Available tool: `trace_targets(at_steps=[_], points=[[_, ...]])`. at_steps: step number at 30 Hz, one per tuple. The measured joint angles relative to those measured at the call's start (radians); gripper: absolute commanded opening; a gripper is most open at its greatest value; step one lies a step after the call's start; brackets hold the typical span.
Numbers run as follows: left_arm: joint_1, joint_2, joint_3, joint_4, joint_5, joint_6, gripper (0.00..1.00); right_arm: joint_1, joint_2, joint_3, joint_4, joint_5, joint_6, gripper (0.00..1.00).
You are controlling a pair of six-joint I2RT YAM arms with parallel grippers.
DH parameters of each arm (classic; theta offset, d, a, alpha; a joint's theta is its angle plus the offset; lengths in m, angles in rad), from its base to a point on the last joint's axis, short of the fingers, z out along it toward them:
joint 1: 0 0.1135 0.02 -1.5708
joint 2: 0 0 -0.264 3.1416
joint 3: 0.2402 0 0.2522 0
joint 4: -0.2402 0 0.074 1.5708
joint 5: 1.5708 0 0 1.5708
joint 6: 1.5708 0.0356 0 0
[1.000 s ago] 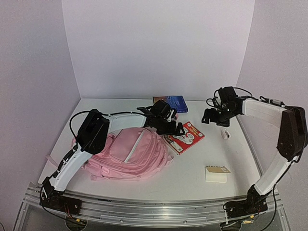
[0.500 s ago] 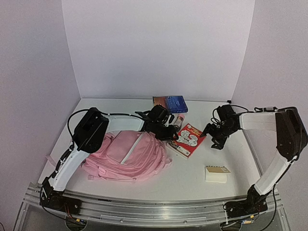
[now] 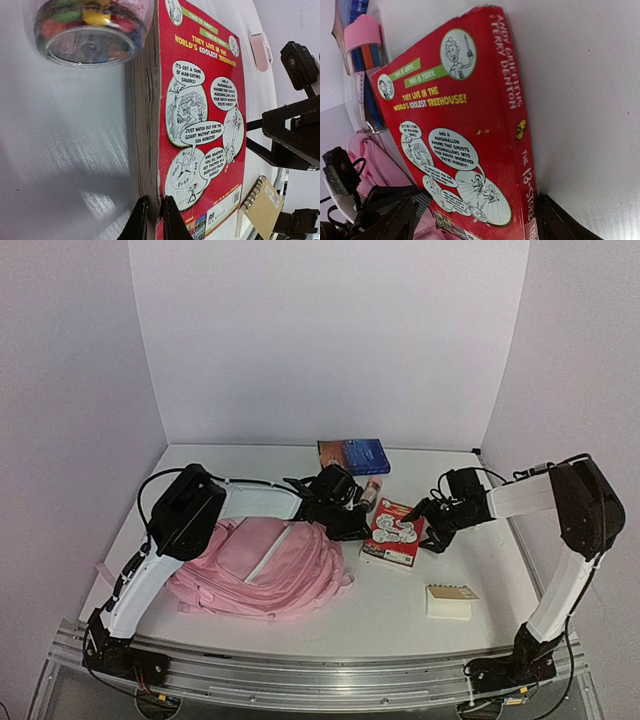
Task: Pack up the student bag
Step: Pick up the book from the center of the board.
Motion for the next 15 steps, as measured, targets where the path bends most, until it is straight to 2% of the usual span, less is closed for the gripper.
trace_targets(at_steps=[4, 10, 15], points=[[0.006, -0.002, 0.0, -0.01, -0.003, -0.027, 0.0, -0.028, 0.023, -0.066, 0.22, -0.048, 0.057, 0.72], [0.017, -0.005, 0.0, -0.023, -0.003, -0.046, 0.0, -0.048, 0.087, -0.171, 0.608, -0.087, 0.192, 0.64], [0.018, -0.01, -0.001, -0.033, -0.013, -0.059, 0.0, -0.054, 0.129, -0.191, 0.782, -0.149, 0.298, 0.55]])
